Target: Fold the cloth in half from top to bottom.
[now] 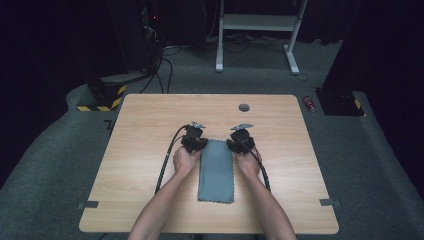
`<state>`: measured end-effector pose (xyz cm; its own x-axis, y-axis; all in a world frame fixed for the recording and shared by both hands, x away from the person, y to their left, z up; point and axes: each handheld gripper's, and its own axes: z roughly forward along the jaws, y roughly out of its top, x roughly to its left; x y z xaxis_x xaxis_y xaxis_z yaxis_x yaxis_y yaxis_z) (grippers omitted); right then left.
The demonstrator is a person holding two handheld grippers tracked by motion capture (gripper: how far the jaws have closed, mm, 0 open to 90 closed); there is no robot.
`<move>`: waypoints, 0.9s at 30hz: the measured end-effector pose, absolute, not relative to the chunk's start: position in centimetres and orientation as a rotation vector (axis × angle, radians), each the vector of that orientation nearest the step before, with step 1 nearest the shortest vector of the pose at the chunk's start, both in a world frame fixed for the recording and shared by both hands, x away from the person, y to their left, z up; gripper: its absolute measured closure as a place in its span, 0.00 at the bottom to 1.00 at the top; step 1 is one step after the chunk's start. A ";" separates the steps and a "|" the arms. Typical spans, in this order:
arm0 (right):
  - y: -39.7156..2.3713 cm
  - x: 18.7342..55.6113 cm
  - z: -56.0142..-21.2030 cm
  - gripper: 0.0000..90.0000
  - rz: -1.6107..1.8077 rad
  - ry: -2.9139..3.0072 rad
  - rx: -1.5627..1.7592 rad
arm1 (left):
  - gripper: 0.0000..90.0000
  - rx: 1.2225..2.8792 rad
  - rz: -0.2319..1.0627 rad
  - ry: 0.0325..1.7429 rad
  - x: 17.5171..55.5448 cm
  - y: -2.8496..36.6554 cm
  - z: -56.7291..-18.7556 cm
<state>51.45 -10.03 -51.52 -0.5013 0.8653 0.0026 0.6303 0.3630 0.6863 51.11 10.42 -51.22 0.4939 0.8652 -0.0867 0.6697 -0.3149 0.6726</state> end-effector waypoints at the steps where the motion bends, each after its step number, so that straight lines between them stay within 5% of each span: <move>1: -10.0 51.4 -51.6 0.73 0.907 2.269 1.308 | 0.96 2.083 0.383 1.254 51.1 10.4 -51.2; 5: -10.0 51.5 -51.6 0.74 0.928 2.282 1.300 | 0.97 2.086 0.379 1.241 51.1 10.4 -51.3; 11: -9.8 51.4 -51.6 0.97 0.960 2.340 1.266 | 0.98 2.107 0.373 1.234 51.2 10.3 -51.1; 27: -10.0 51.0 -49.2 0.99 1.015 2.339 1.228 | 0.99 2.026 0.305 1.179 51.0 12.0 -48.9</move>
